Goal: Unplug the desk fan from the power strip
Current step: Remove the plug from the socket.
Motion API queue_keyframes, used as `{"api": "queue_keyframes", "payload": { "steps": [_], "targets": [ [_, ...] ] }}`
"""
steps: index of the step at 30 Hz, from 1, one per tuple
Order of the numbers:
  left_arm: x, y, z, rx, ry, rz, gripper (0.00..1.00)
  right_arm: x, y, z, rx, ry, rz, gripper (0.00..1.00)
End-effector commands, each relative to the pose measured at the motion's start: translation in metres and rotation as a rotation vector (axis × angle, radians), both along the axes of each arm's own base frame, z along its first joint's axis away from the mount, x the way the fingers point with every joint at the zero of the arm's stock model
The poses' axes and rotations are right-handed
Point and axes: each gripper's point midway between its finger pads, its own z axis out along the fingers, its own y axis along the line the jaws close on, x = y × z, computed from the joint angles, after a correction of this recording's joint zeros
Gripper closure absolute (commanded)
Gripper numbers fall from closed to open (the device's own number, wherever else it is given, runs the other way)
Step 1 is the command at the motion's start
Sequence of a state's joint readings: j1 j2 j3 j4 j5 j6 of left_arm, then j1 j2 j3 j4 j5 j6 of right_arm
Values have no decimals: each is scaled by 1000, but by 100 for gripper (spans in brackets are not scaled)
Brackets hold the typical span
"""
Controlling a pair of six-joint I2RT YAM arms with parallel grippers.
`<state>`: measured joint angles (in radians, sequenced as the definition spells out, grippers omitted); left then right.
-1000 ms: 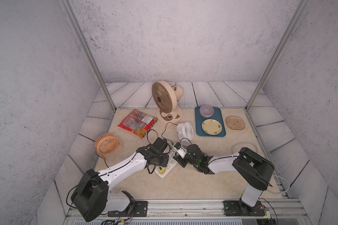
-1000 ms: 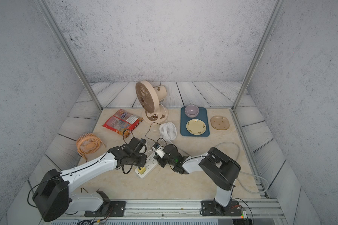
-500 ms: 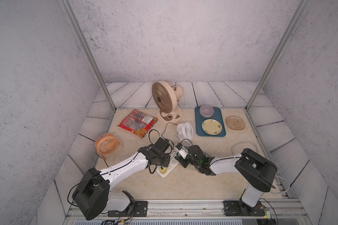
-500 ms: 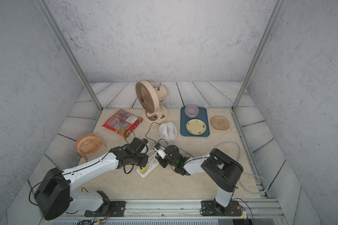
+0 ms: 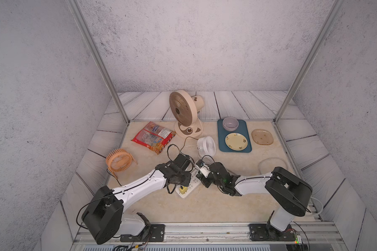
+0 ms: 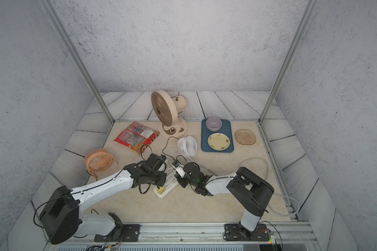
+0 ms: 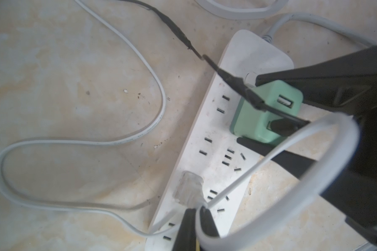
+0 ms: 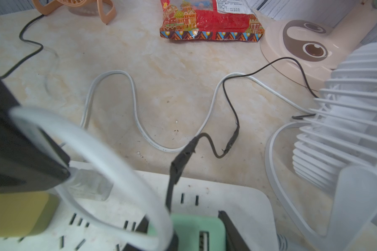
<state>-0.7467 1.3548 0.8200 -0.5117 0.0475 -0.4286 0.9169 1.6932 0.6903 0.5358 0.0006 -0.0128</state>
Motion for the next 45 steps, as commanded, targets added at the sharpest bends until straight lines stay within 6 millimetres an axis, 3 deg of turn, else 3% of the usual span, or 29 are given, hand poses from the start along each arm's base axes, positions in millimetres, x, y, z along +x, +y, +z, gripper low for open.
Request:
{"api": "queue_keyframes", "payload": {
  "steps": [1, 6, 10, 15, 19, 25, 27, 29, 32, 38, 45],
  "targets": [
    [-58, 45, -59, 208, 253, -2, 100, 10, 32, 144, 365, -292, 34, 100],
    [-61, 49, -59, 206, 255, 12, 100, 12, 27, 165, 410, -321, 4, 100],
    [-62, 49, -60, 206, 258, 13, 100, 17, 17, 164, 450, -309, -64, 100],
    [-63, 49, -61, 207, 264, 12, 100, 18, 14, 140, 452, -238, -92, 100],
    [-62, 49, -60, 208, 262, 15, 100, -2, 30, 117, 377, -207, 52, 100],
    [-63, 50, -61, 213, 265, 24, 100, -21, 41, 107, 313, -214, 183, 100],
    [-63, 50, -61, 215, 266, 23, 100, -14, 36, 110, 343, -213, 125, 100],
    [-63, 49, -61, 218, 265, 22, 100, 4, 18, 115, 433, -194, -33, 100],
    [-65, 50, -61, 223, 268, 22, 100, 26, -13, 105, 499, -113, -190, 100],
    [-66, 50, -63, 230, 274, 21, 100, -6, 19, 98, 359, -149, 36, 100],
    [-67, 52, -61, 233, 268, 29, 100, 17, -3, 112, 357, -217, -115, 100]
  ]
}}
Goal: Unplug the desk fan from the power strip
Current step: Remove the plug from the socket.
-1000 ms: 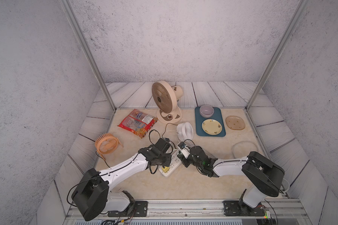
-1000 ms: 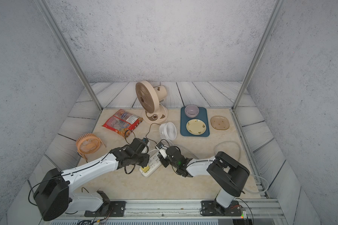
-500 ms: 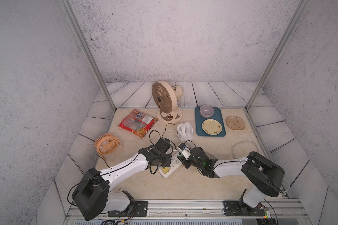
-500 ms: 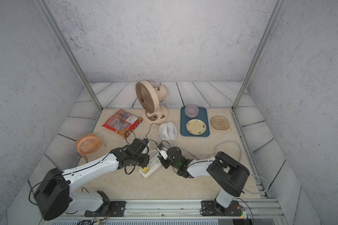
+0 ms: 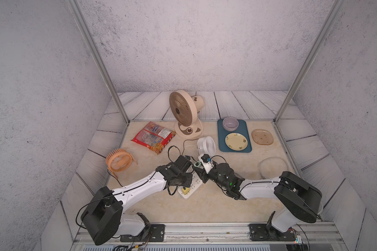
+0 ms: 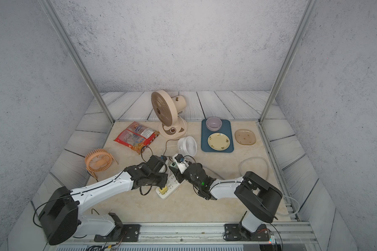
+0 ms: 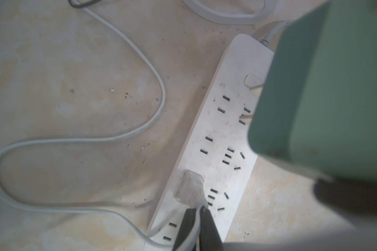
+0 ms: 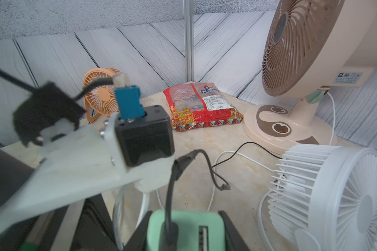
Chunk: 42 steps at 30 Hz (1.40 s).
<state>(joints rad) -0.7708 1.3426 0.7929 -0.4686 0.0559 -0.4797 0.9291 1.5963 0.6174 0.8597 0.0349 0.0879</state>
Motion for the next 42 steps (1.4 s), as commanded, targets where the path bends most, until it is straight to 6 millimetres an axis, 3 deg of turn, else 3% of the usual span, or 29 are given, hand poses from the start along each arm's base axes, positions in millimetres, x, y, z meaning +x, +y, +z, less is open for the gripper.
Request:
{"api": "queue_keyframes", "payload": {
  "steps": [1, 8, 14, 27, 33, 36, 38, 42],
  "targets": [
    [-62, 60, -59, 271, 269, 6, 100, 14, -15, 30, 29, -62, -85, 100],
    [-69, 67, -55, 279, 268, 20, 100, 36, -35, 53, 34, -49, -174, 100],
    [-75, 74, -54, 283, 270, 40, 100, 43, -43, 83, 60, -61, -188, 100],
    [-83, 77, -57, 308, 281, 56, 100, 45, -52, 184, 104, -202, -177, 100],
    [-84, 78, -58, 311, 284, 65, 100, 53, -67, 220, 118, -253, -213, 100],
    [-84, 79, -57, 310, 279, 68, 100, 57, -70, 219, 80, -249, -215, 100],
    [-82, 78, -57, 308, 274, 67, 100, 59, -66, 203, 51, -207, -204, 100],
    [-80, 76, -57, 310, 272, 65, 100, 62, -52, 153, 45, -55, -168, 100]
  ]
}}
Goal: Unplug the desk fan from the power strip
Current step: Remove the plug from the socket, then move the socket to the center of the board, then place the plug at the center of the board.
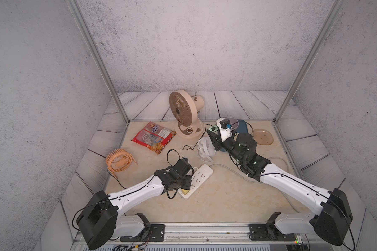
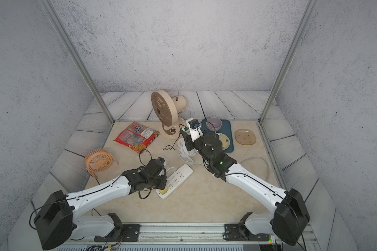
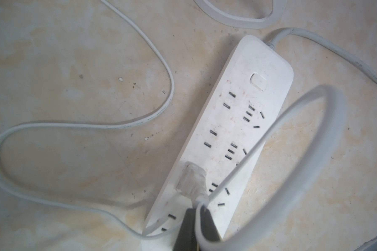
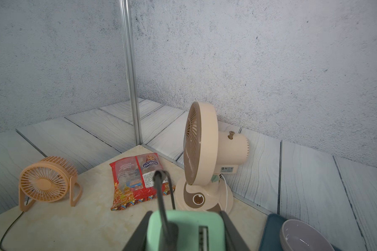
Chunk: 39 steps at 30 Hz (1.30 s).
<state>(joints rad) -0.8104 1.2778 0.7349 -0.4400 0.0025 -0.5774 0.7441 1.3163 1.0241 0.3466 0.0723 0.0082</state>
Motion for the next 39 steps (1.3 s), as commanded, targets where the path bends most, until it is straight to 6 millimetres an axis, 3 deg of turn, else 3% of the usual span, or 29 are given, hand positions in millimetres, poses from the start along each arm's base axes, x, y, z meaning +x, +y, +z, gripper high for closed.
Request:
{"api": "queue_keyframes", "payload": {
  "steps": [1, 8, 17, 21, 27, 39],
  "targets": [
    [-72, 72, -58, 325, 311, -6, 100, -1, 15, -51, -13, 159, 58, 100],
    [-69, 72, -55, 326, 295, -2, 100, -1, 38, -127, -48, 331, 129, 100],
    [-61, 69, -49, 327, 263, -1, 98, 5, 49, -191, -112, 446, 140, 100],
    [-59, 69, -46, 329, 252, 0, 93, 15, 45, -209, -145, 462, 100, 100],
    [-55, 69, -41, 328, 229, 4, 76, 28, 33, -238, -188, 492, 41, 100],
    [-30, 56, -5, 269, 87, 7, 46, 76, -11, -250, -244, 477, -96, 100]
  ]
}}
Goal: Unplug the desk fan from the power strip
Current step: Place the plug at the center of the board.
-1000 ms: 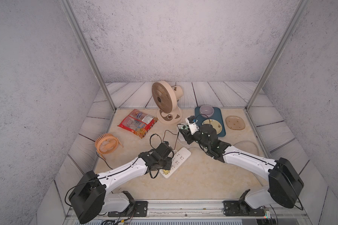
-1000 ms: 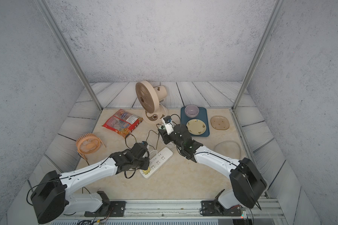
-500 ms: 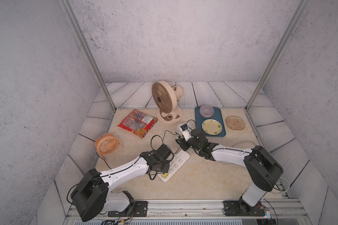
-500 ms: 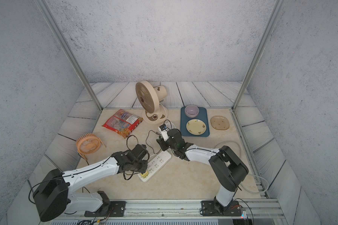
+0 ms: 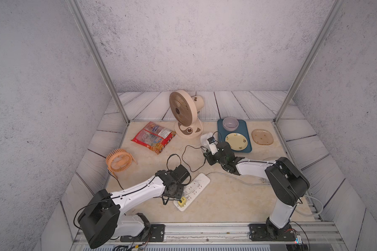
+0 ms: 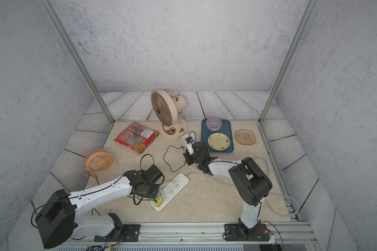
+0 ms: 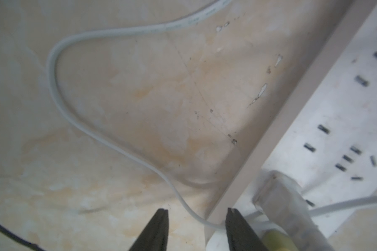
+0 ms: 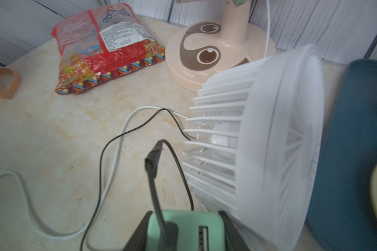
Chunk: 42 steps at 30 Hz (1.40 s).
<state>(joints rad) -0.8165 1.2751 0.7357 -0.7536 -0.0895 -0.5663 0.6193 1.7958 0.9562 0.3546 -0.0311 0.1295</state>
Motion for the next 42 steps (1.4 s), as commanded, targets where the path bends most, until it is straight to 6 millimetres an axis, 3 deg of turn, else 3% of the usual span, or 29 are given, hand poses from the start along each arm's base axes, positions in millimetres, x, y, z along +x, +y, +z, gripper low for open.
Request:
{"api": "queue_keyframes", "payload": {
  "steps": [1, 8, 19, 25, 32, 35, 42],
  "targets": [
    [13, -8, 24, -35, -78, -17, 45, 20, -8, 3, -36, -38, -30, 100],
    [30, -18, 62, -121, -207, -3, 38, 20, -5, 0, -45, -14, -5, 99],
    [47, 7, 119, -170, -445, 120, 34, -27, -16, -13, -51, 192, 28, 56],
    [49, 36, 150, -152, -556, 237, 28, -42, -31, -9, -81, 280, -24, 48],
    [41, 53, 160, -189, -556, 320, 28, -56, -58, -20, -156, 453, -196, 47],
    [36, 58, 164, -209, -546, 356, 25, -55, -64, -12, -154, 448, -235, 47],
    [19, 62, 165, -261, -490, 374, 22, -60, -69, 34, -130, 377, -215, 35]
  ]
}}
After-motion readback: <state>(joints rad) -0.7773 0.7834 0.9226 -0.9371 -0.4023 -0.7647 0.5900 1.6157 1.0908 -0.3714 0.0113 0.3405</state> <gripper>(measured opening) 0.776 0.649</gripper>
